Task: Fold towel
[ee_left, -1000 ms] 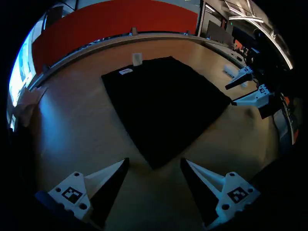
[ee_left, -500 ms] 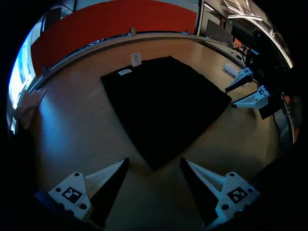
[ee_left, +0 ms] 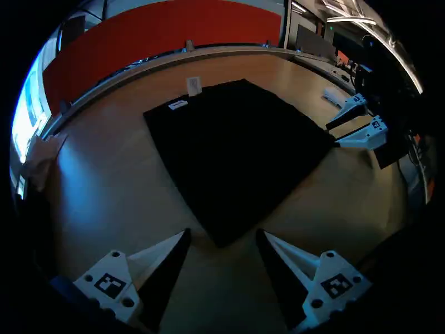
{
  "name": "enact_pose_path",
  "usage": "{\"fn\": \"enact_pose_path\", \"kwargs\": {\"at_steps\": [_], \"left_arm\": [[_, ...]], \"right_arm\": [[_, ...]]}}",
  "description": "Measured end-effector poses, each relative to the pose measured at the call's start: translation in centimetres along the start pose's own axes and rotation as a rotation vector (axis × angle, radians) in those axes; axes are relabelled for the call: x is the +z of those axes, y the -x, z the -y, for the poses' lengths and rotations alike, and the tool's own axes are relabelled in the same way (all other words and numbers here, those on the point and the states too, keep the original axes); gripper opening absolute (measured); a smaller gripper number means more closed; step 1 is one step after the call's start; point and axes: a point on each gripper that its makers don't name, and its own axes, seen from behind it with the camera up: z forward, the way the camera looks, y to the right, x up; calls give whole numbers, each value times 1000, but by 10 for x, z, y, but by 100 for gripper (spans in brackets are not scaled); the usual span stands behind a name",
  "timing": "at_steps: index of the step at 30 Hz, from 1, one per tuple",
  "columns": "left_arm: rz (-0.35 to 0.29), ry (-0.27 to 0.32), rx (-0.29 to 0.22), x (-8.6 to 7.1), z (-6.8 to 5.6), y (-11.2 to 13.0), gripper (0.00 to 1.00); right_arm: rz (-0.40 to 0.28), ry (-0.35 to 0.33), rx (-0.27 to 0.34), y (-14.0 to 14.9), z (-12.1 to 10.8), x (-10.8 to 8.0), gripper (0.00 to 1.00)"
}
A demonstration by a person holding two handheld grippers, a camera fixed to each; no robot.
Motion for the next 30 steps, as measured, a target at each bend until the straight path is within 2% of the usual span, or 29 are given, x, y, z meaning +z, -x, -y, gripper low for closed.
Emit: {"fn": "enact_pose_path", "kwargs": {"at_steps": [5, 12, 14, 16, 19, 22, 24, 30], "left_arm": [[1, 4, 0, 1, -3, -2, 82], [7, -16, 10, 2, 0, -2, 73], [8, -23, 9, 2, 1, -3, 69], [10, -25, 6, 2, 0, -3, 64], [13, -27, 4, 2, 0, -3, 50], [17, -36, 0, 2, 1, -3, 38], [20, -45, -7, 3, 3, -3, 21], [21, -66, -33, 4, 5, -3, 15]], "right_arm": [[-1, -3, -11, 0, 1, 2, 67], [-2, -9, -24, -2, 4, 6, 40], [-1, -10, -27, -2, 4, 6, 36], [1, -11, -25, -2, 5, 7, 31], [4, -11, -14, -3, 6, 7, 22], [7, -14, 0, -3, 6, 6, 20], [8, -18, 9, -3, 8, 5, 19], [4, -33, 27, -4, 13, 3, 17]]}}
